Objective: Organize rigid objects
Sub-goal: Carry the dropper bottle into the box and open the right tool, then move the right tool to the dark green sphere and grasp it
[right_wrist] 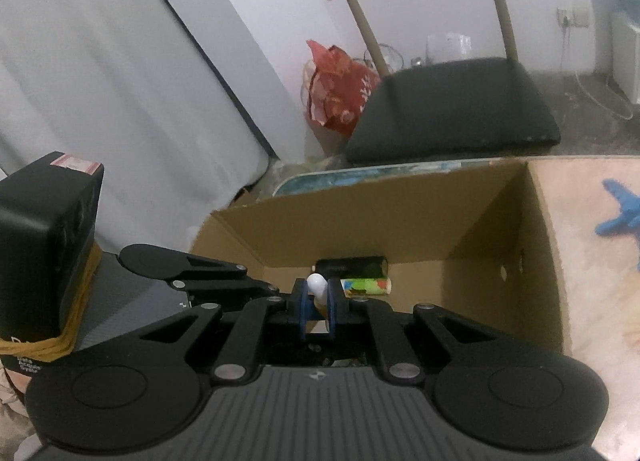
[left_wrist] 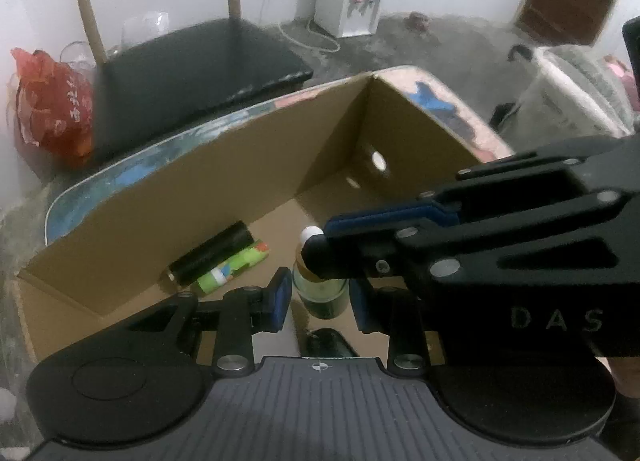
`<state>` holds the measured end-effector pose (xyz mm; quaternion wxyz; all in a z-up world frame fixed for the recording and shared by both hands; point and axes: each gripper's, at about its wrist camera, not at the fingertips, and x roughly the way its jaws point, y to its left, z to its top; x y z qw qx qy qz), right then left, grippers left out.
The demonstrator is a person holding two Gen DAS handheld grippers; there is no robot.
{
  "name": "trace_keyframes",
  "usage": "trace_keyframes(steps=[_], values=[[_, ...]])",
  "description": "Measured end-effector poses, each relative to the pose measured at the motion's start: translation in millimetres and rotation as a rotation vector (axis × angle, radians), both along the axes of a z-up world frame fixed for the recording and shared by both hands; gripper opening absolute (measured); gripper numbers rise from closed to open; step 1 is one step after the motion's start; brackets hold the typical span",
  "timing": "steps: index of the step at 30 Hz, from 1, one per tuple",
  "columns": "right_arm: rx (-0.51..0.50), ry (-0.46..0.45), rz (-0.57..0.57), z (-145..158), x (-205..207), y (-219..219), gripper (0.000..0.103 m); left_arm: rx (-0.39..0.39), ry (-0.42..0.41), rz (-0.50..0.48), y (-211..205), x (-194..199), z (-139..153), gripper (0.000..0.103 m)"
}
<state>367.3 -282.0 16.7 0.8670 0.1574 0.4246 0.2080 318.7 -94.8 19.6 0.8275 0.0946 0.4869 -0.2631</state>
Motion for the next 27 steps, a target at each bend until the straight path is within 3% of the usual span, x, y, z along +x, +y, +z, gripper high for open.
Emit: trace_keyframes(steps=[9,12,14,16,22,27], values=[[0.008,0.023,-0.005,-5,-1,2,0.011,0.013,0.026,-0.012,-1,8,-1,0.034],[0.02,0.004,-0.019,7,-8,-2,0.013,0.006,0.009,0.002,2,6,7,0.046],[0.039,-0.027,-0.036,20,-17,-10,0.013,0.003,-0.028,0.008,5,0,18,0.062],[0.067,-0.064,-0.056,36,-34,-20,0.013,0.003,-0.062,0.01,7,-7,29,0.069],[0.125,-0.207,-0.107,88,-123,-53,0.014,-0.037,-0.169,0.032,30,-48,79,0.077],[0.152,-0.289,-0.162,102,-211,-76,0.017,-0.092,-0.294,0.044,53,-103,124,0.081]])
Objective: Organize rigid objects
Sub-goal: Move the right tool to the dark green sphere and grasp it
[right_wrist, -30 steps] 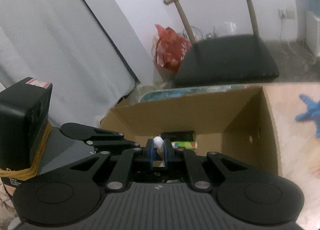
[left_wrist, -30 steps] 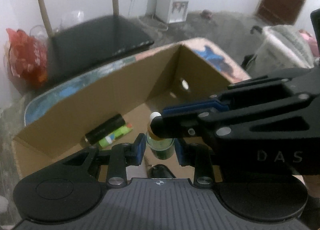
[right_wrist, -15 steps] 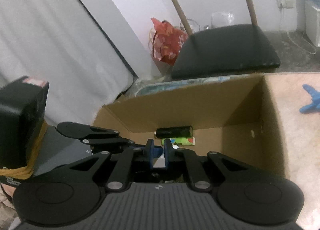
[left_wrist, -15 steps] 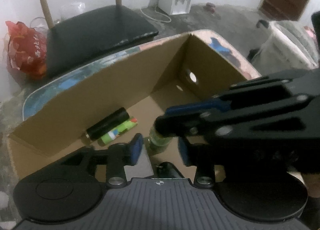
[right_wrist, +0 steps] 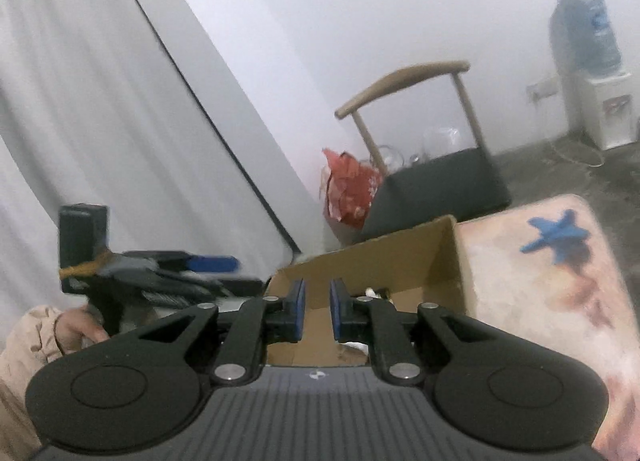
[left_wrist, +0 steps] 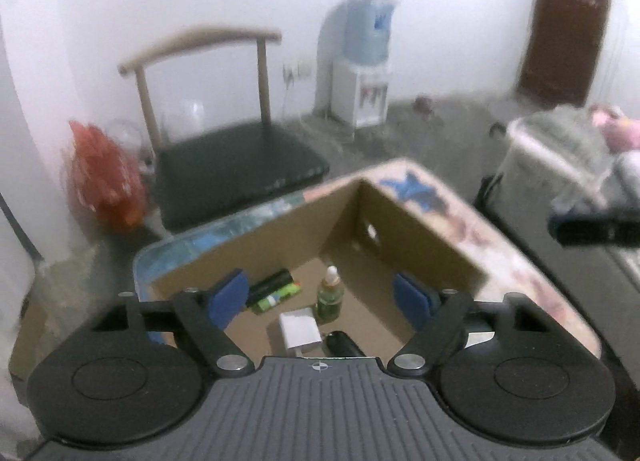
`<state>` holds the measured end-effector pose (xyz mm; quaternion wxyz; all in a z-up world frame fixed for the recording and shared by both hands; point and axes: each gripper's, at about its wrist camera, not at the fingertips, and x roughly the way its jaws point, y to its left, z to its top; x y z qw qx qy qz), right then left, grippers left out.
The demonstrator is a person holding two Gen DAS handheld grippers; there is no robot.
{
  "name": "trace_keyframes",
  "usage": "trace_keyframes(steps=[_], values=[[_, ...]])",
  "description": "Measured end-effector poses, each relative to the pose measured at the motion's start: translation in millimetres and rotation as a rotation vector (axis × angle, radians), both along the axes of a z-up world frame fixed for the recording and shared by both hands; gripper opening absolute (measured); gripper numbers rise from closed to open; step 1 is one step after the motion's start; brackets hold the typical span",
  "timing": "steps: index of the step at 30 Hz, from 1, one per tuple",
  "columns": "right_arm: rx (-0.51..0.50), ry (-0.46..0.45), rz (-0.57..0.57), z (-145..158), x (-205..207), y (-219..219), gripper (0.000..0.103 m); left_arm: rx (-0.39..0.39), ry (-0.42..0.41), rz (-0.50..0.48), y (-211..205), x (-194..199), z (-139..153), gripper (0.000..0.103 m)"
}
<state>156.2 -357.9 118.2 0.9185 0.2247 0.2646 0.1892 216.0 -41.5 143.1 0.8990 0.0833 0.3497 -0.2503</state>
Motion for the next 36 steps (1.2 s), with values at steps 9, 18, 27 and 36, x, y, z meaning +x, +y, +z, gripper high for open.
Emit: trace_keyframes(steps=[9,18,27,36], values=[[0.119,0.039,-0.156,-65,-108,-22,0.028,-0.107,-0.13,0.024,21,-127,-12,0.096],[0.137,0.193,-0.153,-129,-109,-7,0.047,0.009,-0.143,-0.031,-43,-169,-112,0.096],[0.113,0.231,-0.097,-142,-61,3,0.047,0.166,-0.123,-0.15,-115,-160,-178,0.095],[0.085,0.298,0.028,-168,24,16,0.055,0.173,-0.053,-0.074,-124,-126,-209,0.095]])
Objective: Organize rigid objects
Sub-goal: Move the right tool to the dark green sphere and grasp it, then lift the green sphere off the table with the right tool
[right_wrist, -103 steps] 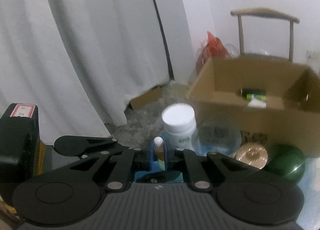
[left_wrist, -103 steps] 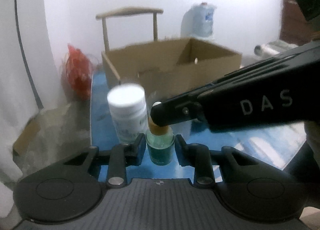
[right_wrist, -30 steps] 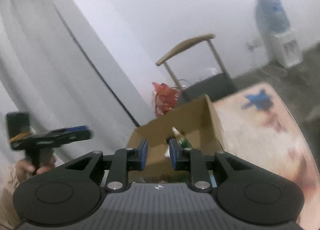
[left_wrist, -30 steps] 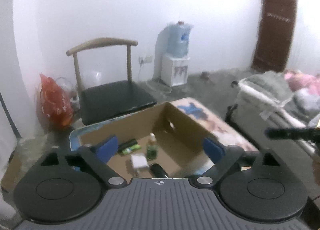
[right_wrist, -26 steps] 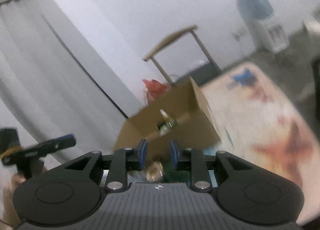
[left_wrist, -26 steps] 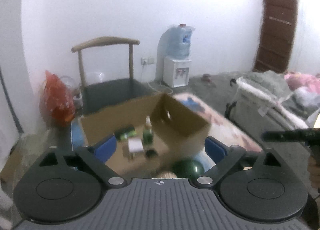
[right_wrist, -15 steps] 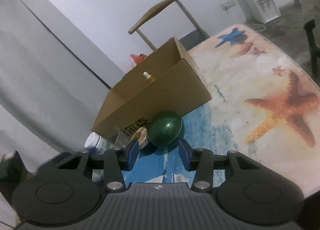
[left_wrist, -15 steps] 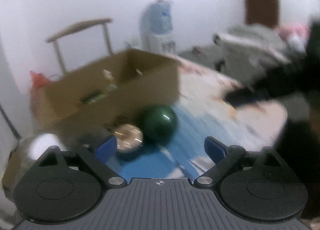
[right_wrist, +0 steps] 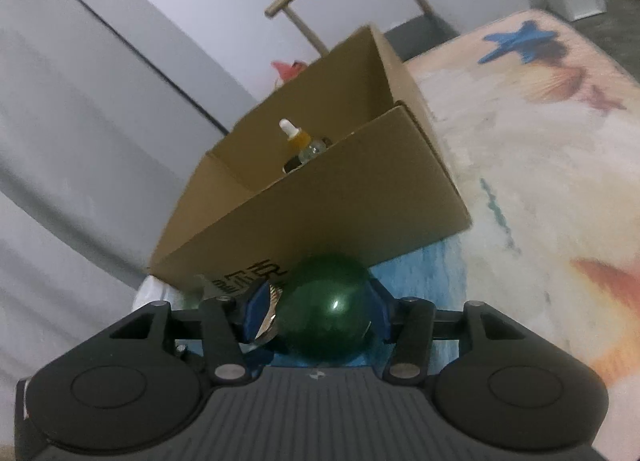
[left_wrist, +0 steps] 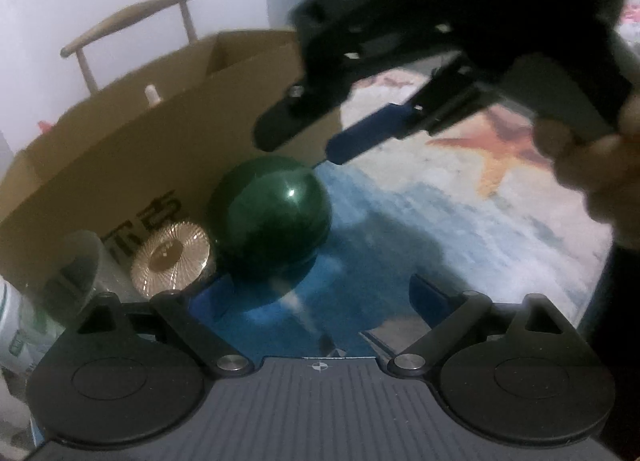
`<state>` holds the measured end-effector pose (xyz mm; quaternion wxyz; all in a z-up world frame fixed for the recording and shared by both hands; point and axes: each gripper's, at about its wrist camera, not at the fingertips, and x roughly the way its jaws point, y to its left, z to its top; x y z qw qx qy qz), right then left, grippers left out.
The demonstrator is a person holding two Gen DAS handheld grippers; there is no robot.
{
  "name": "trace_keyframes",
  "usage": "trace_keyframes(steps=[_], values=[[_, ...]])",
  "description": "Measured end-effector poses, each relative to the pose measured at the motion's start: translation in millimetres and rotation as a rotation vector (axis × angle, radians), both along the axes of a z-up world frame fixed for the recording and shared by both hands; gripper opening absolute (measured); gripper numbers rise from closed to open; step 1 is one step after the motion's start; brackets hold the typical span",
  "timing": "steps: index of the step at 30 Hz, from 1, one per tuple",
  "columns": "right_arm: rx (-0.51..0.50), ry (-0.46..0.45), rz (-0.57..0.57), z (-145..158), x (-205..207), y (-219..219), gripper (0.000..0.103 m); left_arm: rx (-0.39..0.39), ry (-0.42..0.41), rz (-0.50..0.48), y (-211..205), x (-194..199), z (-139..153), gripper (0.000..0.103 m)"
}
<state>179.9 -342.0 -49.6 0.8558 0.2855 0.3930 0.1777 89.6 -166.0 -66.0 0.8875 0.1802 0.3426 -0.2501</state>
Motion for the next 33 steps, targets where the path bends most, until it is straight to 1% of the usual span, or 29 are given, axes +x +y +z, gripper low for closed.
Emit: trace_keyframes(steps=[1,2,4,9,11,15,19,28,31,33], values=[[-0.003,0.005,0.017,-2,6,1,0.055,0.005,0.001,0.006,-1,0,-3,0.096],[-0.005,0.011,0.032,-5,12,3,0.059,0.007,0.003,0.012,-1,2,-5,0.096],[-0.018,0.021,0.057,-11,23,7,0.063,0.005,0.01,0.02,-1,6,-8,0.096],[0.004,0.047,0.088,-24,37,8,0.064,-0.007,0.006,0.023,1,10,-9,0.098],[0.019,0.049,0.096,-27,36,6,0.064,-0.016,0.008,0.013,1,10,-10,0.098],[0.016,0.054,0.107,-25,26,3,0.065,-0.021,0.008,0.009,2,8,-10,0.099],[0.017,0.068,0.075,-25,8,-7,0.065,-0.034,0.017,-0.037,-3,1,-9,0.099],[0.026,0.092,-0.058,-20,-46,-28,0.065,-0.054,0.021,-0.187,-12,-29,-5,0.099],[0.05,0.097,-0.102,-21,-61,-36,0.064,-0.045,0.0,-0.221,-16,-35,0,0.099],[0.059,0.095,-0.128,-21,-67,-36,0.064,-0.046,-0.019,-0.219,-14,-37,3,0.099]])
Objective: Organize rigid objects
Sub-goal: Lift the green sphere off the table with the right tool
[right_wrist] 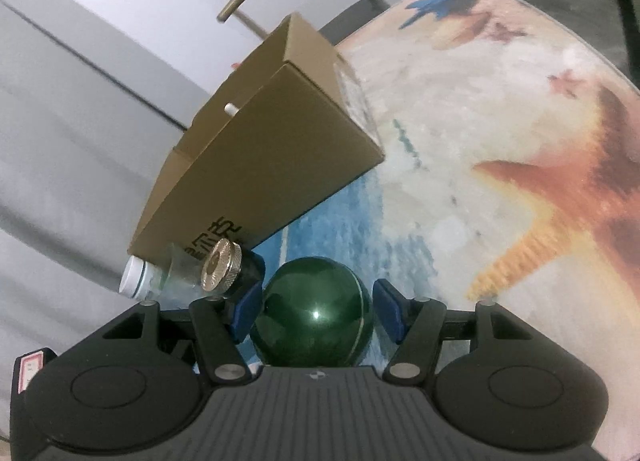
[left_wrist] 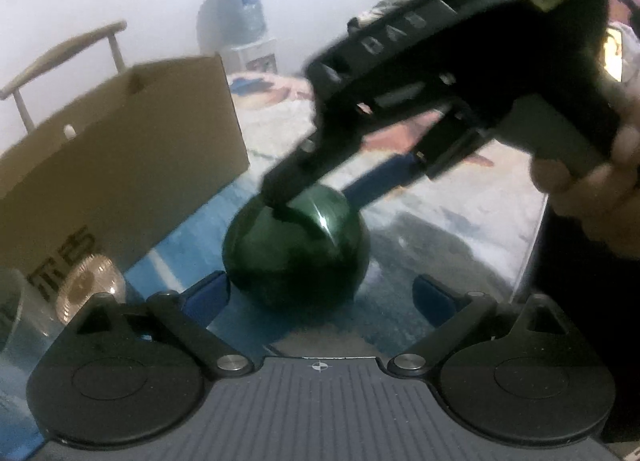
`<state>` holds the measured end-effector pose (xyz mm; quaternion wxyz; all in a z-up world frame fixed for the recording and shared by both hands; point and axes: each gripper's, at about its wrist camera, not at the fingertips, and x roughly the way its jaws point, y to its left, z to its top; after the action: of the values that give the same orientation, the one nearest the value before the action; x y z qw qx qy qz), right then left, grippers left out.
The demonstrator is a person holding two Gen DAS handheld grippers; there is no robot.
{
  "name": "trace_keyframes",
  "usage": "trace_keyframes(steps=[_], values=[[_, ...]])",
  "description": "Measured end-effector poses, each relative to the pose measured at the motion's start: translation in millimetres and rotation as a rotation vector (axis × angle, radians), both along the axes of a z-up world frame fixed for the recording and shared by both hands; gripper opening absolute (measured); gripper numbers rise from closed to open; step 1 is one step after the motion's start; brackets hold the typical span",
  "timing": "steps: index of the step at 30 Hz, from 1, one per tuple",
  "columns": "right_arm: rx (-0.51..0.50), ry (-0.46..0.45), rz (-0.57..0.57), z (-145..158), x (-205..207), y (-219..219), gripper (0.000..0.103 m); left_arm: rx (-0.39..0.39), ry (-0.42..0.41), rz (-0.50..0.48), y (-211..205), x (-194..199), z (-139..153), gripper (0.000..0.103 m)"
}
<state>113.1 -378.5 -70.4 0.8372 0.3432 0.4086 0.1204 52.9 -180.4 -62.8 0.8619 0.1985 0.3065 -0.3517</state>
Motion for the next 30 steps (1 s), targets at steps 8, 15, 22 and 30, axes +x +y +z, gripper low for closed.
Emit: trace_keyframes(steps=[8,15,22,30], values=[[-0.027,0.005,-0.011,1,-4,6,0.068,0.03,-0.008,0.012,-4,24,-4,0.096],[-0.127,-0.021,0.022,4,-4,23,0.073,0.038,0.019,0.012,-8,30,-10,0.083],[-0.121,-0.032,0.017,0,-5,22,0.074,0.027,0.02,0.011,-10,31,-10,0.081],[-0.123,-0.036,0.009,0,-6,24,0.074,0.026,0.022,0.018,-11,28,-9,0.081]])
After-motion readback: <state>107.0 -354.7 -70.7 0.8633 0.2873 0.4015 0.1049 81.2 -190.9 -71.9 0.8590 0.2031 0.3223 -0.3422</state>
